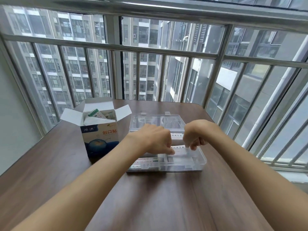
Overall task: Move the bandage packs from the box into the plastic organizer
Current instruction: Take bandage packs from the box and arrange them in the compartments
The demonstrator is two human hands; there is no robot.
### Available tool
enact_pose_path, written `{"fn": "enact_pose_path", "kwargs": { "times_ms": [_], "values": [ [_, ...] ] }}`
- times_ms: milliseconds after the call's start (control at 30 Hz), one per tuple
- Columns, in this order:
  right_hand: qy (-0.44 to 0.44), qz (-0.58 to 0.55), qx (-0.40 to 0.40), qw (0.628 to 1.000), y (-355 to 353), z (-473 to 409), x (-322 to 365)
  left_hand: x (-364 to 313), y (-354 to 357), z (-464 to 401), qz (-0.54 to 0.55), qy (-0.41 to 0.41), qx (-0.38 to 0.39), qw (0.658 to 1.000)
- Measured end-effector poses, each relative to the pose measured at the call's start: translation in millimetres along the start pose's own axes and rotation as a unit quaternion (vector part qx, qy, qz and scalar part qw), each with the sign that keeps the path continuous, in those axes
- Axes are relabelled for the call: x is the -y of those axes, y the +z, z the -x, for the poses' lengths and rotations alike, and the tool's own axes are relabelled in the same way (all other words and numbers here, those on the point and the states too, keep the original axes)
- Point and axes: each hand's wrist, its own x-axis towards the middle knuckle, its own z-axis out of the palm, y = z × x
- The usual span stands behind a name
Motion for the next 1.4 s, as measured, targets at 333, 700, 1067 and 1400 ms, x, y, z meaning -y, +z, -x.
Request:
{"fn": "enact_pose_path", "kwargs": {
  "times_ms": [333,700,1067,1400],
  "values": [
    [-0.018,-0.055,-0.070,0.996,6,-11,-29,7,2,-2,0.041,0.018,-0.002,0.999],
    [-0.072,-0.109,-0.193,0.972,1,10,-38,9,-10,22,0.114,-0.015,-0.034,0.993],
    [-0.333,-0.260,-0.393,0.817,21,42,55,83,11,111,0.139,-0.288,-0.587,0.744],
    [-0.395,-0.178,-0.462,0.774,33,41,125,110,41,118,0.486,-0.335,-0.522,0.616]
  ]
}}
